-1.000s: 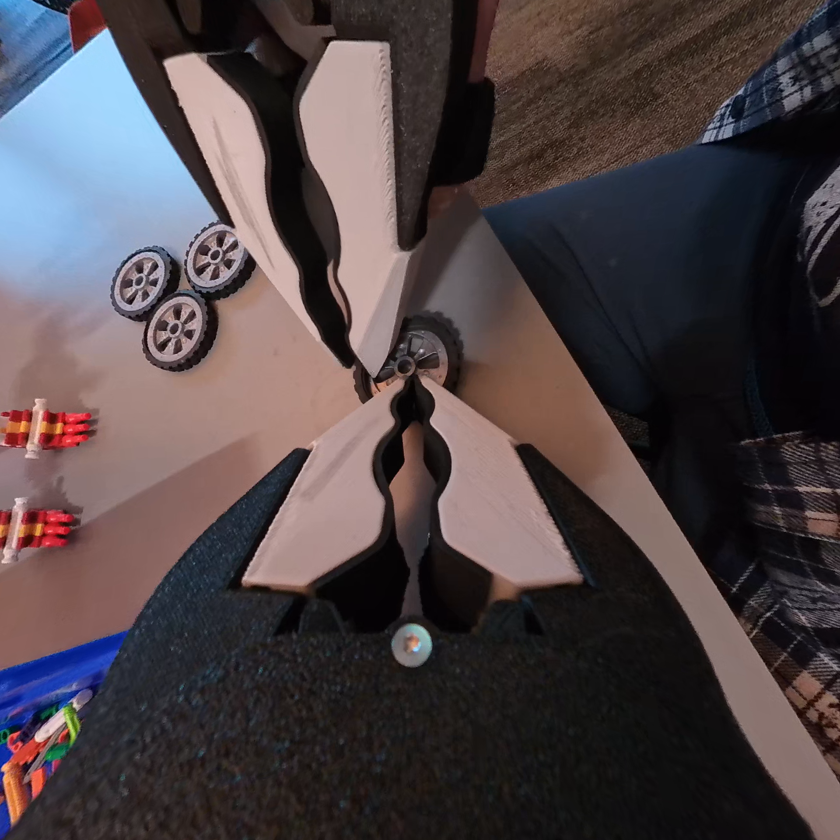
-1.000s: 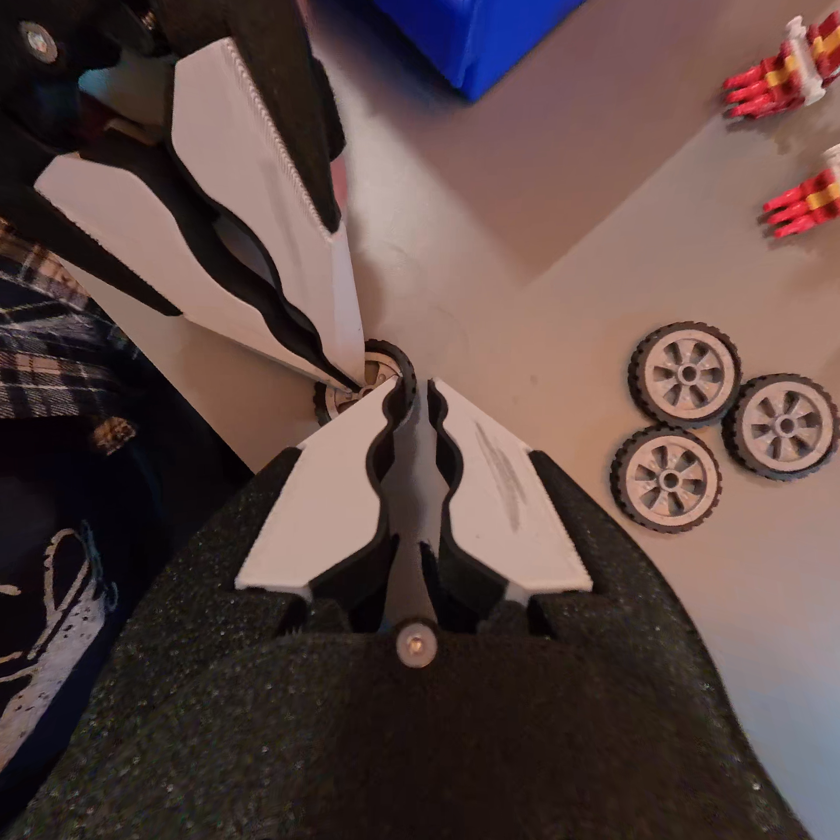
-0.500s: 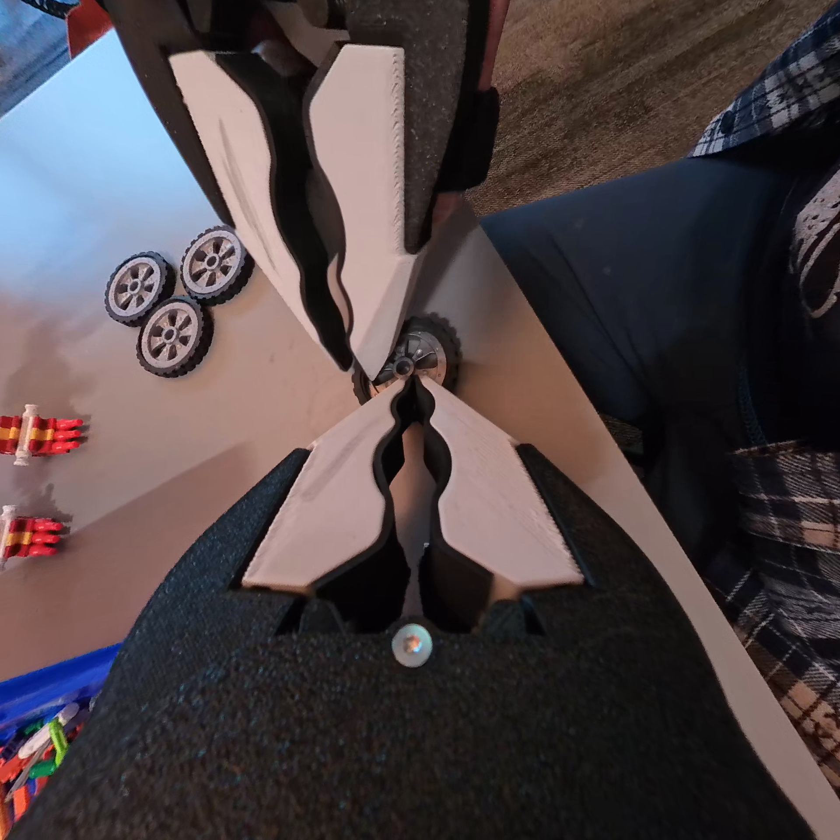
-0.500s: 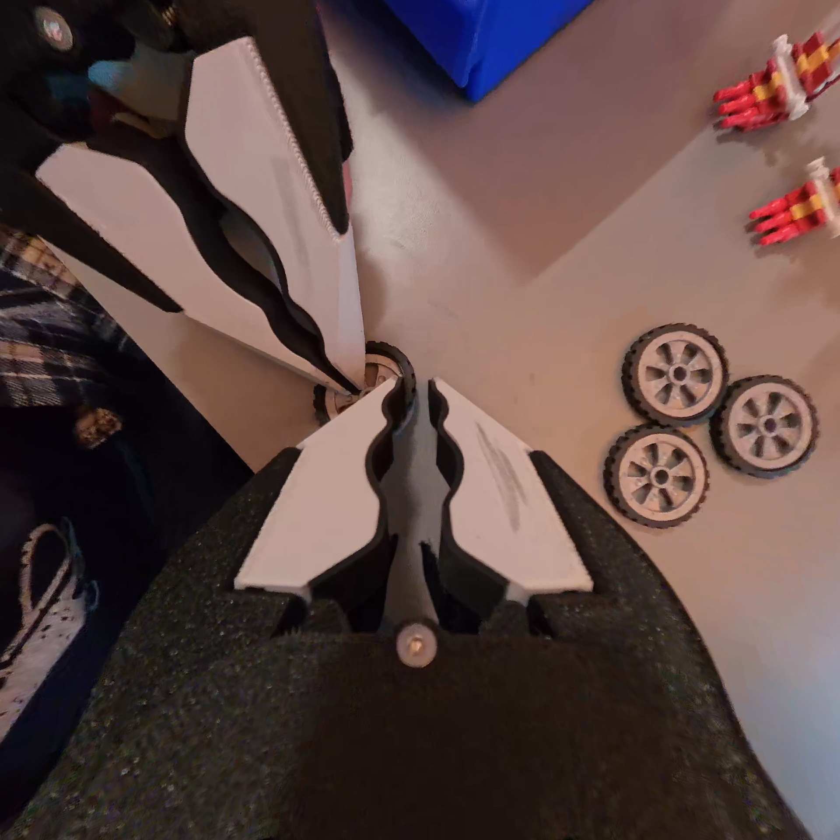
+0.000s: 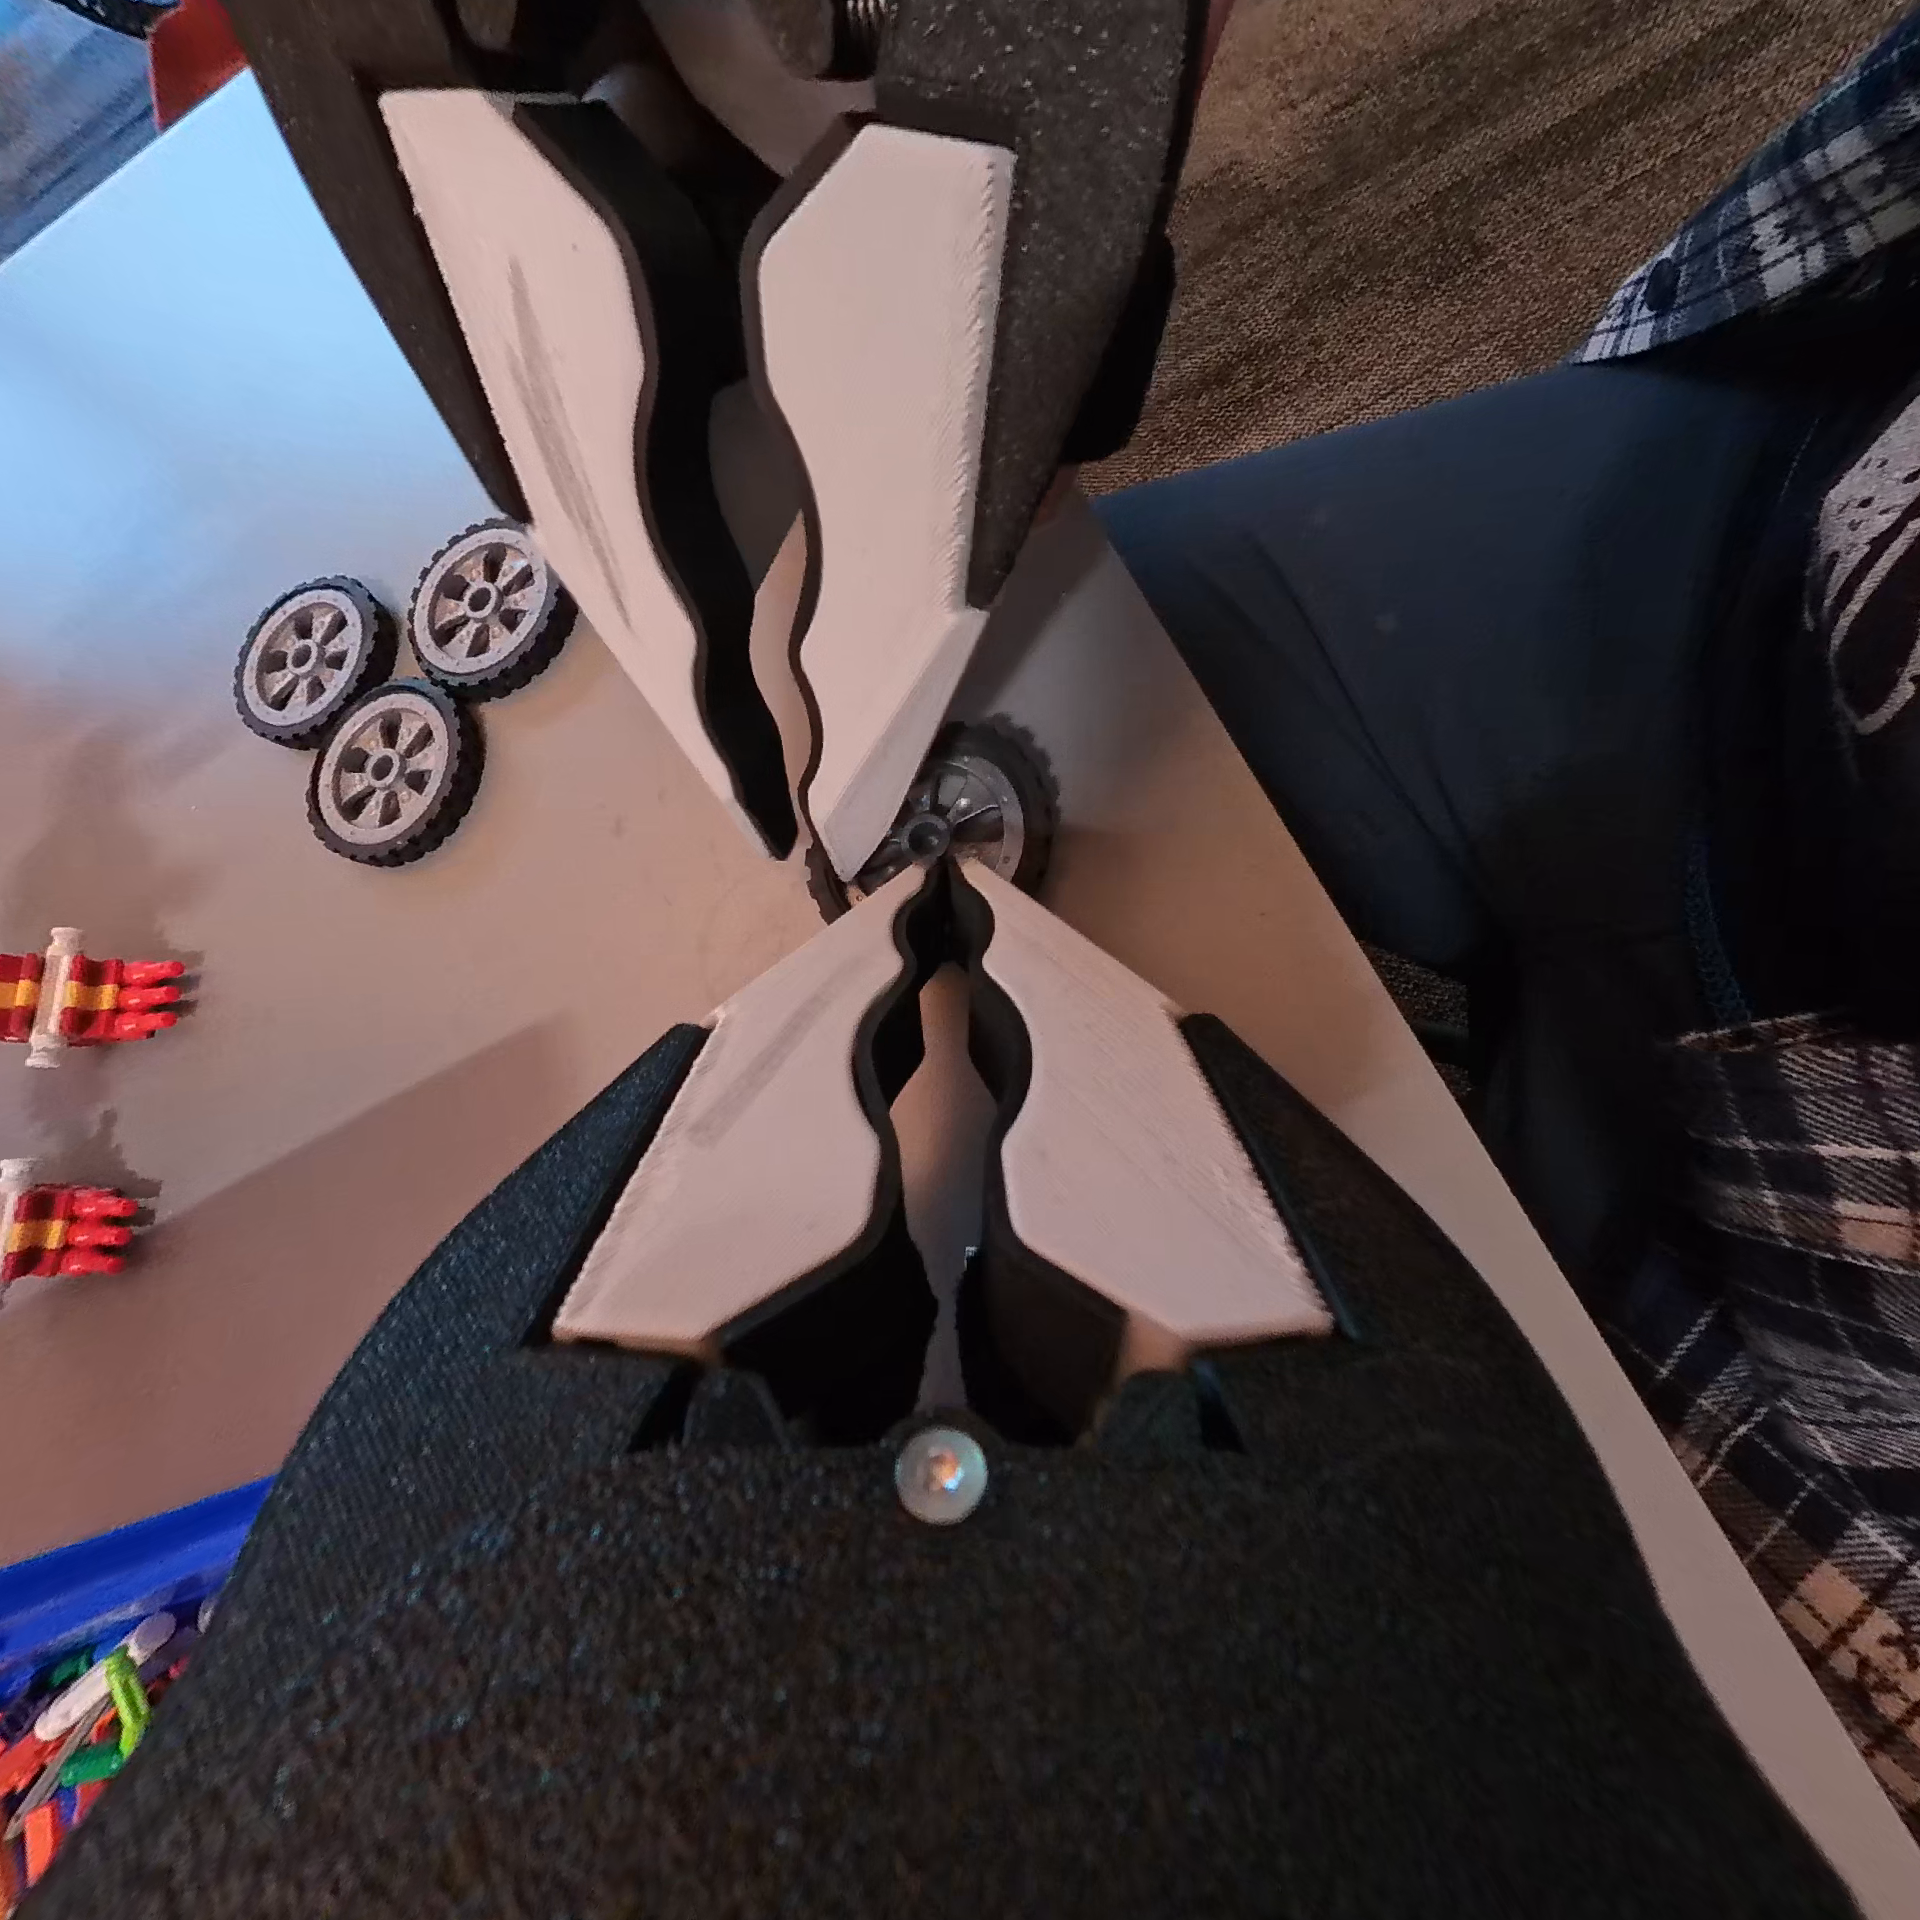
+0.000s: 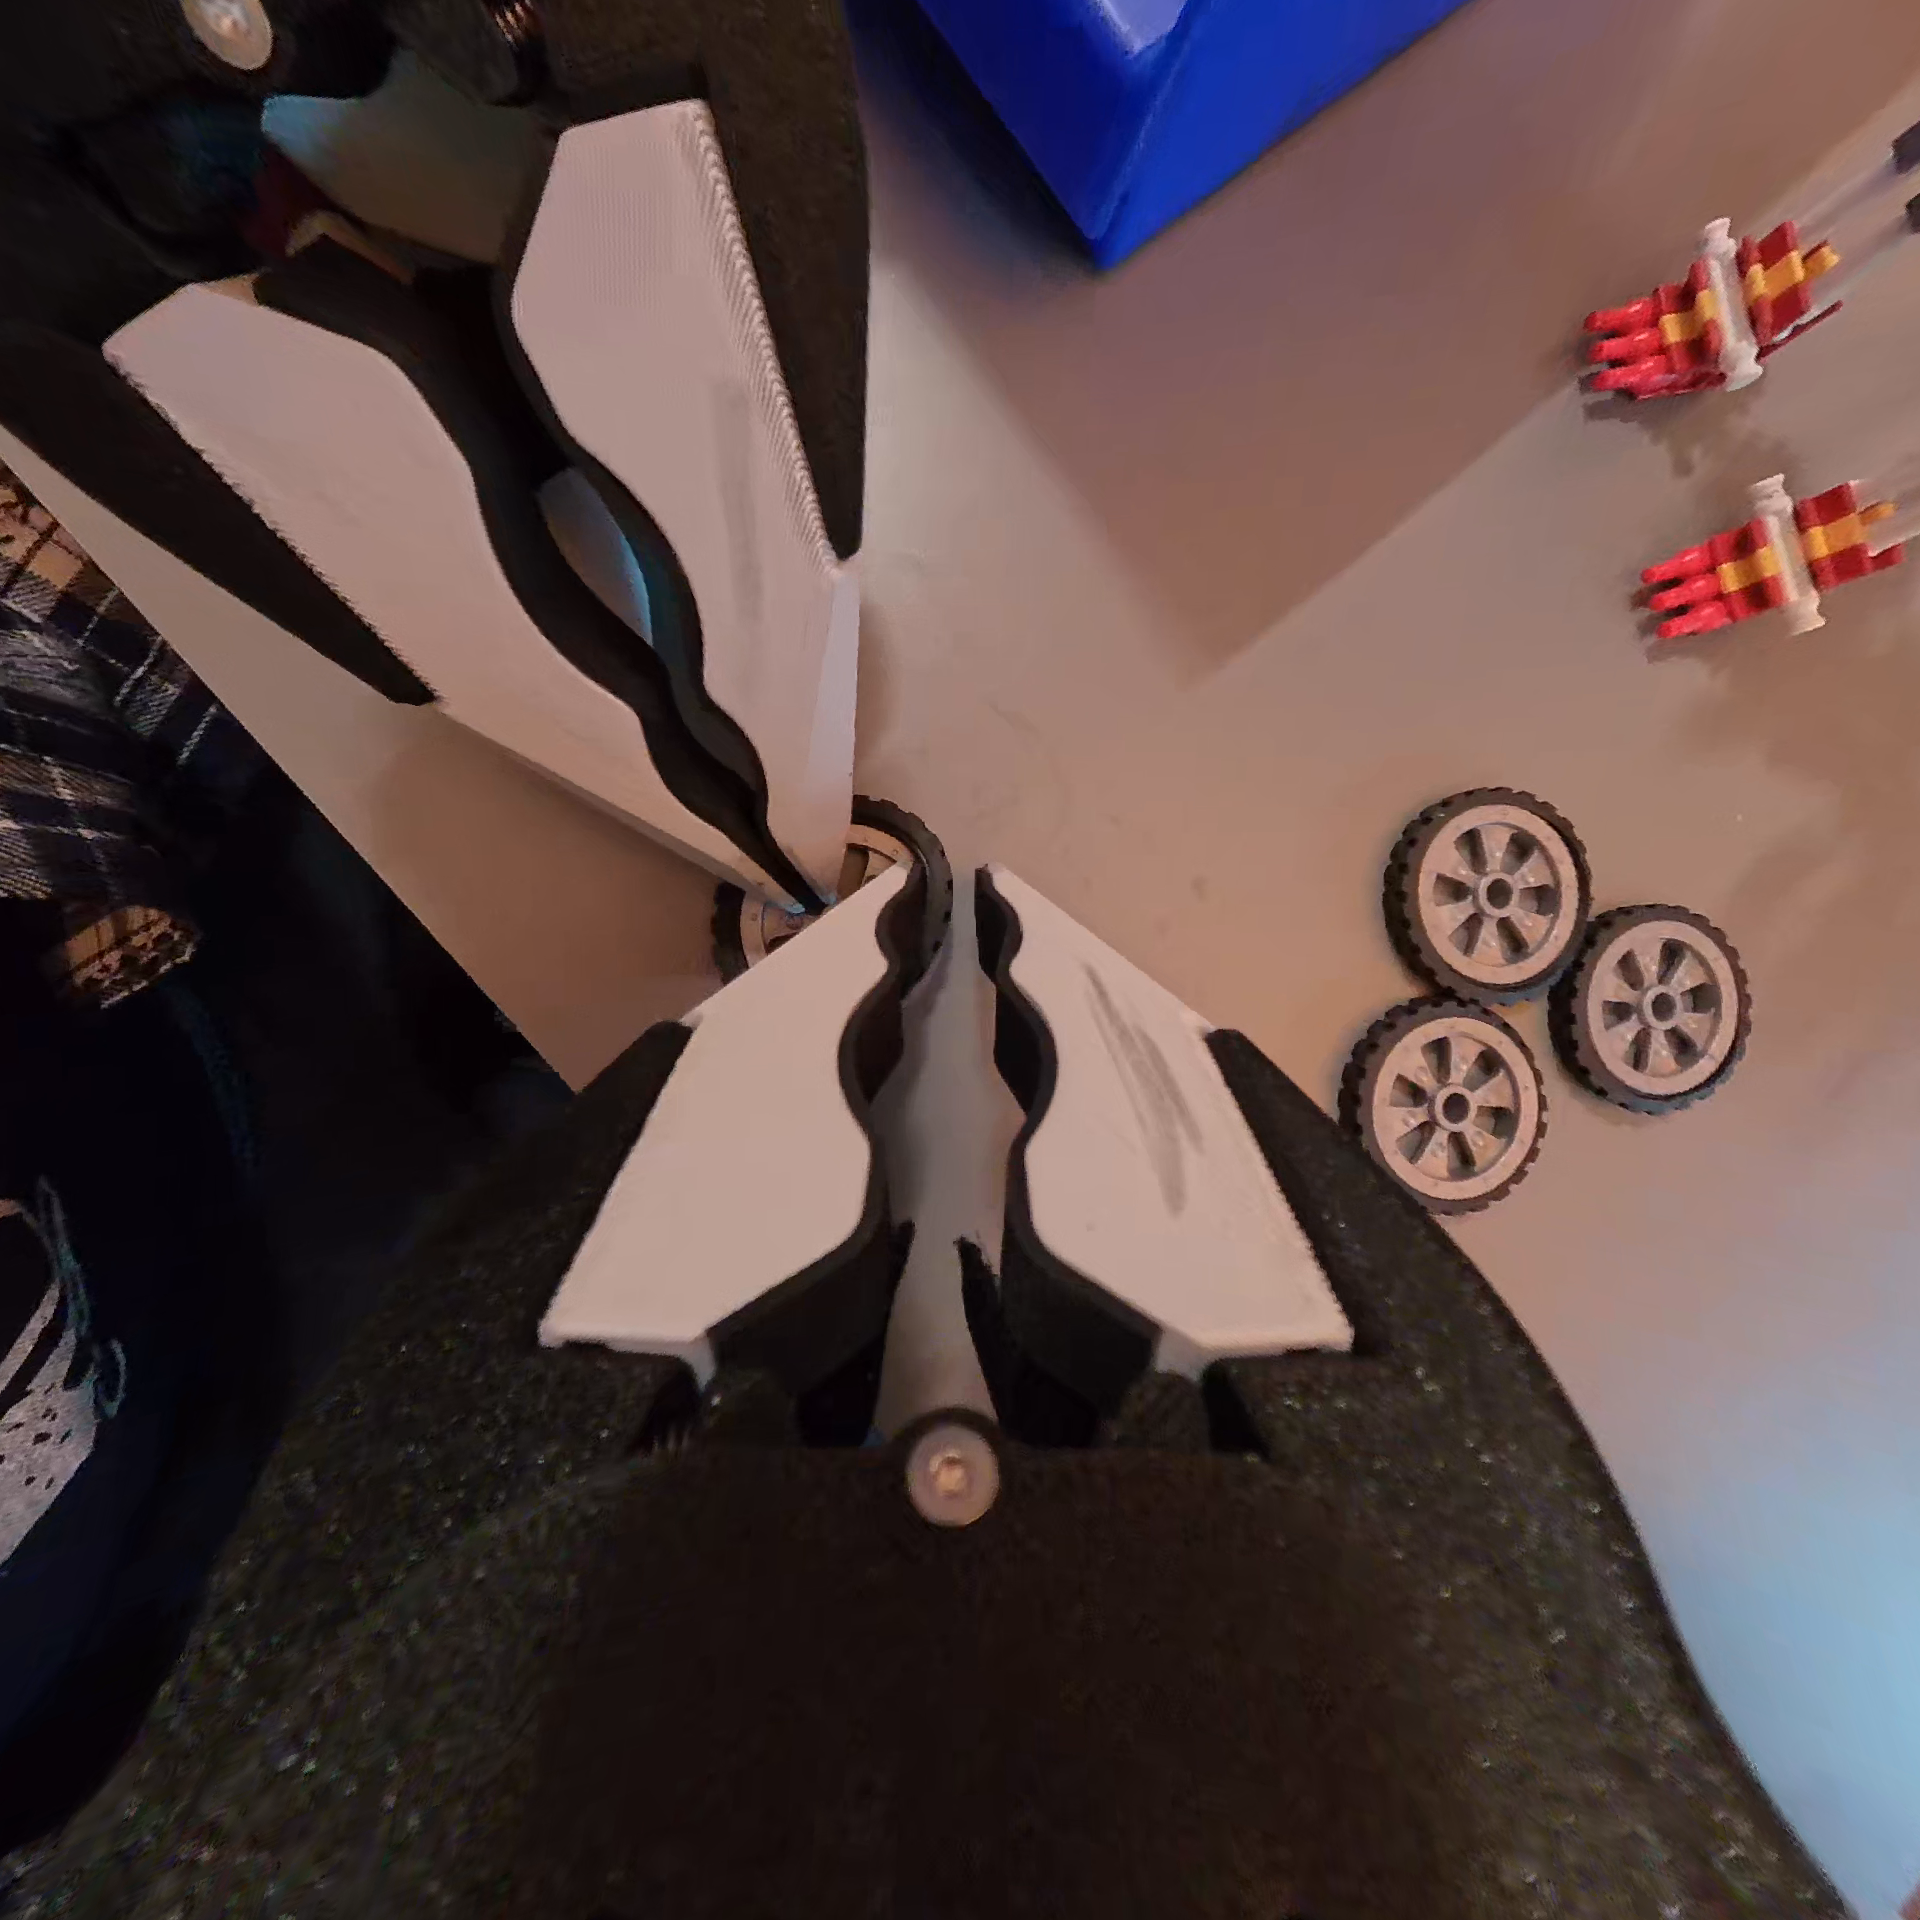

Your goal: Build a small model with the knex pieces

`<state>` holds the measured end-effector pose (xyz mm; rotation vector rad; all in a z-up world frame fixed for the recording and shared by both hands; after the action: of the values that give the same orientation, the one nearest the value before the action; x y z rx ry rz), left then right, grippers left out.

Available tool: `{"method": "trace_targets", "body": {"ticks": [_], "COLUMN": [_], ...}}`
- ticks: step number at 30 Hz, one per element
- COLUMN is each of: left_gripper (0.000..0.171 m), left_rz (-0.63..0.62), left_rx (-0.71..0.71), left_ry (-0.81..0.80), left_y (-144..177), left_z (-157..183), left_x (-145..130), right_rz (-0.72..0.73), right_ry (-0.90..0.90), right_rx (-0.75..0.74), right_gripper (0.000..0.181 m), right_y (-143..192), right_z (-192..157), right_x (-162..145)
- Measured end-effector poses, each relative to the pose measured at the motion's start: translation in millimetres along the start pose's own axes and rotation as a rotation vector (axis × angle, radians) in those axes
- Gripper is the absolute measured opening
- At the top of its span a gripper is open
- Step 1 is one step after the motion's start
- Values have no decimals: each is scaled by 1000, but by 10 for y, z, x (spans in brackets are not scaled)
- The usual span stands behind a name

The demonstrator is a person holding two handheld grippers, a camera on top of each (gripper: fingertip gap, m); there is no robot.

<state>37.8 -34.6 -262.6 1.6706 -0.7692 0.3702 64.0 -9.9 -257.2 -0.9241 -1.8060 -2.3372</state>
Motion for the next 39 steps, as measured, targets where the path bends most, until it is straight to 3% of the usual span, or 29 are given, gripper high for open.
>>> {"method": "trace_targets", "body": {"ticks": [23, 29, 39], "left_gripper": [0, 0, 0], "left_rz": [3, -2, -14], "left_rx": [-5, -8, -5], "left_ry": [-4, 1, -8], "left_y": [-29, -47, -75], "left_z": [10, 2, -7], "left_x": [14, 22, 39], "right_rz": [-14, -26, -62], "right_ry": [4, -99, -158], "right_rx": [18, 28, 121], "right_gripper": [14, 22, 14], "right_y": [52, 30, -35], "right_z": [13, 89, 115], "right_x": [-58, -80, -82]}}
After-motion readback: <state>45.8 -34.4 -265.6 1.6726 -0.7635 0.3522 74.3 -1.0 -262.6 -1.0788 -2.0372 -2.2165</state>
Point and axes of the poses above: each gripper's, where its closed fingertips meet, y back along the fingers, x out of its top, z = x × y across the jaws, the point moved 2 cm from there along y, back along the fingers, and after that the axes turned 5 degrees about -z, right-handed, at the moved point
